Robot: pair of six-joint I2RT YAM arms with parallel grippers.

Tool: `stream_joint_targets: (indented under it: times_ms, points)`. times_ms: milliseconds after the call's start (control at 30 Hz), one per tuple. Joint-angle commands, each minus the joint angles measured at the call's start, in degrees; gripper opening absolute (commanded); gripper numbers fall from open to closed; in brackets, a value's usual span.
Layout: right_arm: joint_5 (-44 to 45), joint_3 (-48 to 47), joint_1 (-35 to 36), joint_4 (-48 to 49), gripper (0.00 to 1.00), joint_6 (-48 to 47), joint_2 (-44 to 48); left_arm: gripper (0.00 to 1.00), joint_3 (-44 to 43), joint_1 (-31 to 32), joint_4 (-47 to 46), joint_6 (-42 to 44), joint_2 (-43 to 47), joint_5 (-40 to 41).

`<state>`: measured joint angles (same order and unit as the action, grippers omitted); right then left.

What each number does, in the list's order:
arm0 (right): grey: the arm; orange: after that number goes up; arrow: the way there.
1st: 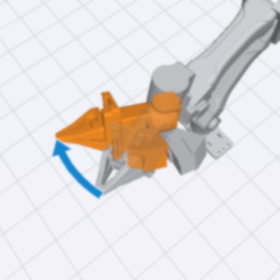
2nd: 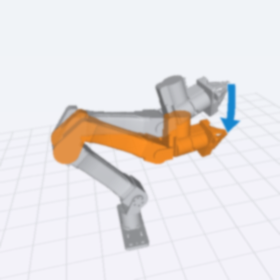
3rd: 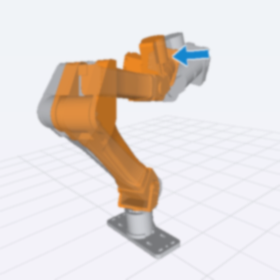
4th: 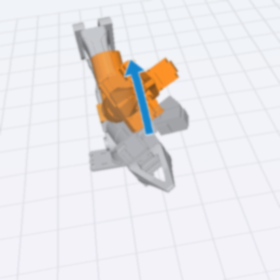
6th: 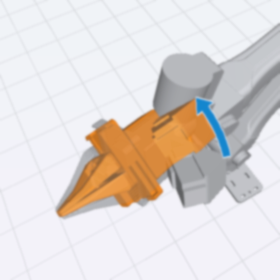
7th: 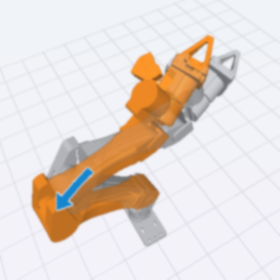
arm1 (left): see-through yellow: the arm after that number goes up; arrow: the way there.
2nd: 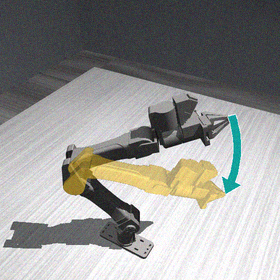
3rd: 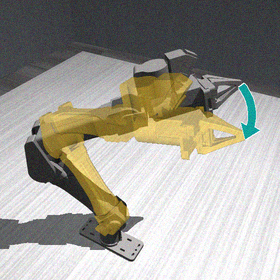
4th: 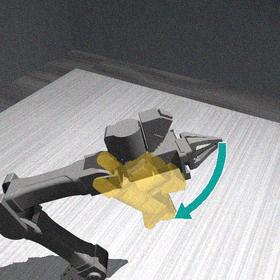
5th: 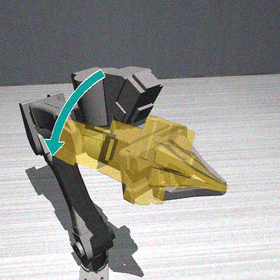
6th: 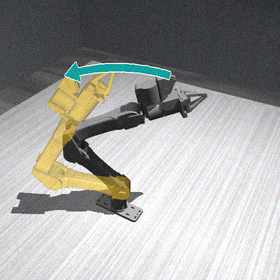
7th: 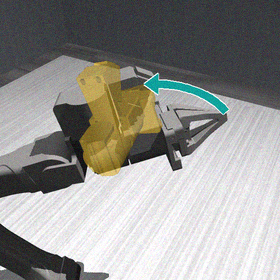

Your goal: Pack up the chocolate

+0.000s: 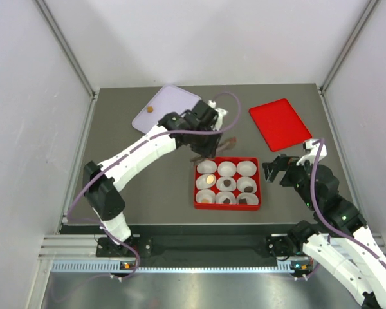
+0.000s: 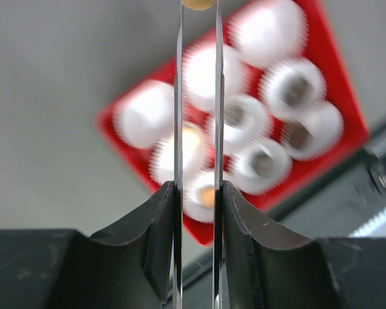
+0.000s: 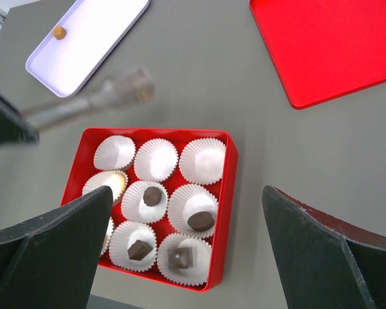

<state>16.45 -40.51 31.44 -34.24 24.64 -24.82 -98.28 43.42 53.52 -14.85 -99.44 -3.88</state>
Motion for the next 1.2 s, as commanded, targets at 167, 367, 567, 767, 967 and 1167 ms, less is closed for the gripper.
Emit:
stream_joint_targets:
  times_ms: [167,367,567,767,967,1167]
  points:
    - [2.3,-2.9,-0.5,-0.9,1.0,-0.3,1.0,0.37,2.1,7.5,-3.6,-2.9,3.6,-2.8]
    - [2.4,-2.9,-0.5,-1.3,1.0,-0.3,1.2,0.37,4.9,9.9,-8.2,-4.1,2.3,-6.1]
    - [2.9,-3.0,-0.5,-1.4,1.0,-0.6,1.3,0.37,4.7,11.0,-9.1,-4.5,-0.8,-6.0]
    - [3.1,-2.8,-0.5,-1.5,1.0,-0.7,1.1,0.38,4.3,11.2,-9.7,-4.7,-3.8,-5.7]
    - [3.2,-2.6,-0.5,-1.4,1.0,-0.7,1.4,0.39,4.1,11.2,-10.1,-4.7,-4.9,-2.9]
    - [3.3,-2.8,-0.5,-1.5,1.0,-0.7,1.2,0.42,2.4,11.2,-9.2,-4.1,-5.8,-2.3]
